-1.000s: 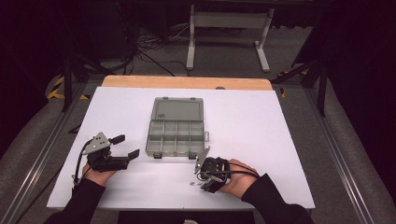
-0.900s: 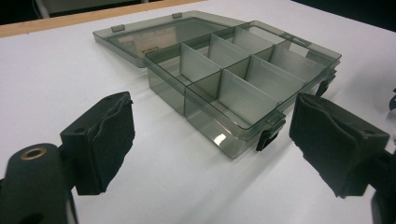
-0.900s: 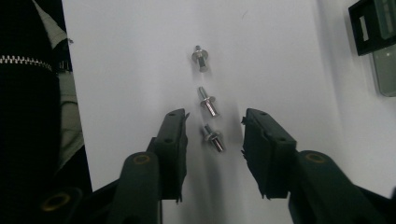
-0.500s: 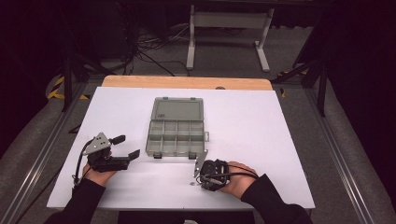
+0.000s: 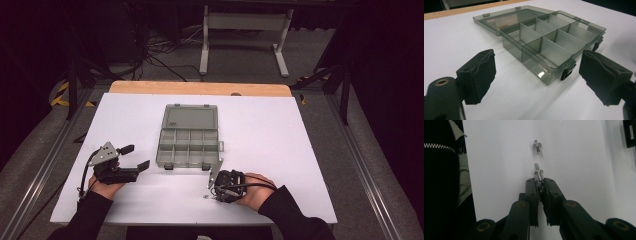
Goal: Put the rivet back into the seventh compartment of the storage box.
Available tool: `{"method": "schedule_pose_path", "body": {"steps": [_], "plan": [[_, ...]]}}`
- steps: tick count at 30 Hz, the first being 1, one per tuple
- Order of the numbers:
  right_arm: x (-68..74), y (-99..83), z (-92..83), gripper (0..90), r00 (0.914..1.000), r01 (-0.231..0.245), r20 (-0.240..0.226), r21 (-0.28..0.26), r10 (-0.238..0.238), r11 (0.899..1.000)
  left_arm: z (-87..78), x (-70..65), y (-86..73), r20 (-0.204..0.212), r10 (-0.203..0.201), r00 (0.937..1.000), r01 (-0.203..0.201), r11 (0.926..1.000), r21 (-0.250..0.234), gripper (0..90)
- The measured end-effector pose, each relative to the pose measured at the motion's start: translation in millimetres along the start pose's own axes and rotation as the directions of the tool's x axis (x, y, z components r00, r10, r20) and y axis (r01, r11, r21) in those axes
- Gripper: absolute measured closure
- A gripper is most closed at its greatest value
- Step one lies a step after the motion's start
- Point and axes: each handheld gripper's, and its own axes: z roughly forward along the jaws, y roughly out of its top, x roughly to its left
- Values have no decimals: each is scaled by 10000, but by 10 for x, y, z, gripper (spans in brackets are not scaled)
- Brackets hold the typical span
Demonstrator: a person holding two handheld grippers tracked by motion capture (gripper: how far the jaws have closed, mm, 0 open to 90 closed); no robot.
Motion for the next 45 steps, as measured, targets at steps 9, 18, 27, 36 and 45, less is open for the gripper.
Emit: {"method": "schedule_pose_path", "body": {"steps": [9,18,27,36,45], "plan": [[-69,23,-180,826,9999,-115,-43,-306,114,9995,0,2,1,27,9,10000,-9,10000,50,145],[-170,87,-334,828,9992,-399,-16,-346,398,9986,-1,3,0,-24,-21,10000,21,10000,10,145],[-283,164,-467,828,9982,-600,-19,-406,600,9974,-3,8,2,26,10,10000,-10,10000,66,145],[-409,269,-582,827,9986,-516,128,-450,522,9977,-2,14,0,-7,1,10000,-1,10000,72,145],[-519,405,-640,827,9990,-246,350,-459,262,9986,-2,21,-3,-15,-44,10000,44,9999,106,144]]}}
